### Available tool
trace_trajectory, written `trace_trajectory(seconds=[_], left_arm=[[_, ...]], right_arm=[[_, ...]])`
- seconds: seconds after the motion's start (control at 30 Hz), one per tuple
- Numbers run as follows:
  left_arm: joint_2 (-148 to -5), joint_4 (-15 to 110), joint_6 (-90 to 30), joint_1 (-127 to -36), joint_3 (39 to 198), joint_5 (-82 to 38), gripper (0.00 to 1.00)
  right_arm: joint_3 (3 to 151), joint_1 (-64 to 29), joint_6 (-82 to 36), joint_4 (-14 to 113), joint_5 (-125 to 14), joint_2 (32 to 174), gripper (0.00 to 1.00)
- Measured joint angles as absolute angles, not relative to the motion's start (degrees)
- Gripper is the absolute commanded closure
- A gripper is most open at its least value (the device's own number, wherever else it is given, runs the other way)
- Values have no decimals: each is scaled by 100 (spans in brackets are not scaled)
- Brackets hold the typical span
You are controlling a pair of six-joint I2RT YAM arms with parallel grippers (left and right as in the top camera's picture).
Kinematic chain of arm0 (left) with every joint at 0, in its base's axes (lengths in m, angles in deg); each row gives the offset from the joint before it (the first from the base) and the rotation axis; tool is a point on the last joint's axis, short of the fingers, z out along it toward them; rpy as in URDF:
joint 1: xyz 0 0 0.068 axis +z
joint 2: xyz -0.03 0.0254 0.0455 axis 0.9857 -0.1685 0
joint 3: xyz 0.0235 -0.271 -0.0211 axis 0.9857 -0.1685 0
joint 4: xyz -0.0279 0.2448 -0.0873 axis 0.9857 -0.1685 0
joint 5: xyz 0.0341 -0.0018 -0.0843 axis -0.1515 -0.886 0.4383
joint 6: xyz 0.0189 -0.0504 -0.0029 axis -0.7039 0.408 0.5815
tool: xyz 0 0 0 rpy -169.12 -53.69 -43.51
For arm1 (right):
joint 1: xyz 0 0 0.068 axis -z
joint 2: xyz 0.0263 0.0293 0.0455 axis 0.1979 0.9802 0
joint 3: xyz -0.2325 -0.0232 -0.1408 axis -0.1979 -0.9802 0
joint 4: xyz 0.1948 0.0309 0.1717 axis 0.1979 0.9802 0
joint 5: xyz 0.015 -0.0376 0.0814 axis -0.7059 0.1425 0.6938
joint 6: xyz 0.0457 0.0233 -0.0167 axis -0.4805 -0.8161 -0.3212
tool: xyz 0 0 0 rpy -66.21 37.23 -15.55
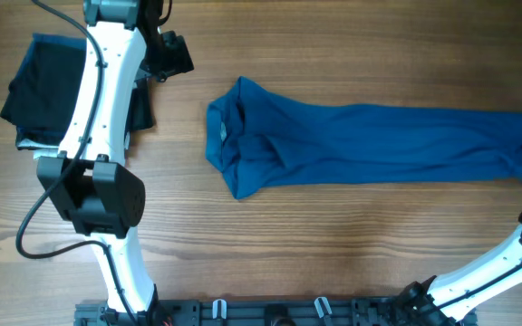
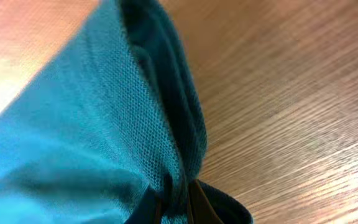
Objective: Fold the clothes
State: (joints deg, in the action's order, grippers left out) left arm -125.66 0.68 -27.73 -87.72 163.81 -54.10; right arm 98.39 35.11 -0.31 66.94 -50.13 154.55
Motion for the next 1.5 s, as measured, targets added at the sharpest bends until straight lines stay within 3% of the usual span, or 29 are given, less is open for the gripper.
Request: trace_trajectory(seconds=[0.4,0.7,1.03,1.23,1.3,1.33,1.5], left_arm=[[-12566,214,-2775,-8724,16381,-5410,12],[-12566,415,-2775,-8717,16381,-5410,8],[-12566,439,-2777,-8717,16381,-5410,7],[-12566,444,-2777,-8717,16381,-5410,7],[-12566,441,-2777,-8717,16381,-5410,7],[-12566,444,-2777,-8717,16381,-5410,7],[-12566,441,-2777,-8717,16381,-5410,7]], right_arm=[[10363,2560,104,8175,-4674,14559,96],[10392,949,458,9177,-4634,14461,96],[9579,-832,922,8569,-4637,14461,93],[8683,-1081,904,7568,-4599,14463,77],[8685,-1119,889,7301,-4381,14461,45],[8685,-1129,867,7198,-4239,14461,35],[8687,-1129,791,7080,-4003,14461,34]])
